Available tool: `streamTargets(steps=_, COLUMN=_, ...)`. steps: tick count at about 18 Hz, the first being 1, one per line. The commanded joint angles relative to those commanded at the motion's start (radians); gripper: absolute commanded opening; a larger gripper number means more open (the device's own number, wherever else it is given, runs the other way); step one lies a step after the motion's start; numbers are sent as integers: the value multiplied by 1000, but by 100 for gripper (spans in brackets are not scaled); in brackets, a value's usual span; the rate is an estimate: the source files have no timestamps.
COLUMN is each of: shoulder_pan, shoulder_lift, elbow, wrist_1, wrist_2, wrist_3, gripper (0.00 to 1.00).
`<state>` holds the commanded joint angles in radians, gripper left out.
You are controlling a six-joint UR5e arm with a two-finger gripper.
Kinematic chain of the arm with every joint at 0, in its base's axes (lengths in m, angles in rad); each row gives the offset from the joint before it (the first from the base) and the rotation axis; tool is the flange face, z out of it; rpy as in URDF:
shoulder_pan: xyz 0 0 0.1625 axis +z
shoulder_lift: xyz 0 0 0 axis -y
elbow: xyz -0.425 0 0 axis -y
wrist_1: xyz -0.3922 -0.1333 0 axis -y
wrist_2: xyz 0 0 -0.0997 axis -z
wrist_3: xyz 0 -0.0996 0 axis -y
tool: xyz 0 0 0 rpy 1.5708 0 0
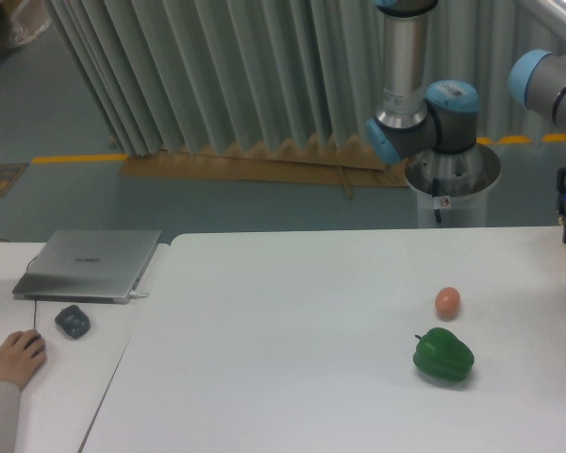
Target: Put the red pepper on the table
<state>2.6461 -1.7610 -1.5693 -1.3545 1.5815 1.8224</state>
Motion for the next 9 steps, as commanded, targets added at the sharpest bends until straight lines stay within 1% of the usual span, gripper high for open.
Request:
streamTargets(steps=2, shoulder_pan=3, shoulder_lift=-2, elbow=1, wrist_1=-3, wrist_2=-15, wrist_3=-3, gripper=100)
streamTargets(steps=4, shoulder_pan=-1, shoulder_lift=0, elbow=9, wrist_1=-5, wrist_2=-2, wrist_3=-2, gripper=100)
streamTargets(steps=6, shoulder_pan=-5, shoulder_lift=0, elbow=9, wrist_1=2, wrist_2=43, wrist_3=-12, gripper=100)
streamTargets(steps=8, shoulder_pan=5, shoulder_lift=-2, elbow=-3, wrist_1=9, wrist_2=60, wrist_3=-11, gripper=100)
streamTargets(steps=9, shoulder_pan=21, shoulder_lift=-2, elbow=0, wrist_1=2, wrist_2=60, wrist_3=0, gripper=100)
